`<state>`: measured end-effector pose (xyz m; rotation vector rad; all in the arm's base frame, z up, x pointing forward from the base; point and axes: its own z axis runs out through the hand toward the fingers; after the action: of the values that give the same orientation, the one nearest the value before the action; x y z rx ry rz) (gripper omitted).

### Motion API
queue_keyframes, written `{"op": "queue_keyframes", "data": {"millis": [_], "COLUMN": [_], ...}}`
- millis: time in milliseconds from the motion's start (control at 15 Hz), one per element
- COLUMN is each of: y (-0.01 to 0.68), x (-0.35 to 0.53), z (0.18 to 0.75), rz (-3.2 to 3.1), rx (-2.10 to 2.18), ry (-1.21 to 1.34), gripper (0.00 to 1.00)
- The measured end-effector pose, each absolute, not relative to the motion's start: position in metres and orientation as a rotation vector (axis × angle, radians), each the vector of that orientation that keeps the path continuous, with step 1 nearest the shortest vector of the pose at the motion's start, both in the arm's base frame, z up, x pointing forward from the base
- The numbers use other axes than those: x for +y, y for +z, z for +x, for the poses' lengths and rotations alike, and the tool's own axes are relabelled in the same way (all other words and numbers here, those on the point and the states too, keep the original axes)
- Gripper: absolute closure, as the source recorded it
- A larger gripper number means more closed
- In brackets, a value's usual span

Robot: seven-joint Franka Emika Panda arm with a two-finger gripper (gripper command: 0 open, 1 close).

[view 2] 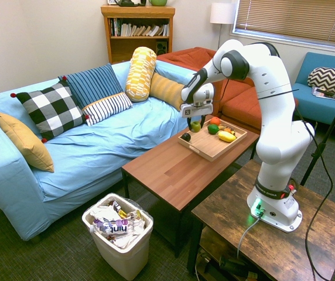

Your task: Put the apple in the tray

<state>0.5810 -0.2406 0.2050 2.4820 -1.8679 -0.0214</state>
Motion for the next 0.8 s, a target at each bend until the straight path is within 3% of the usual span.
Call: {"op": "queue_keyframes", "data": {"millis": [800], "y": [0.114], "x": [-0.299], "z": [0.551], "rz": [2.376], "rx": [-1.956], "ry": [-0.158], "gripper": [1.0]}}
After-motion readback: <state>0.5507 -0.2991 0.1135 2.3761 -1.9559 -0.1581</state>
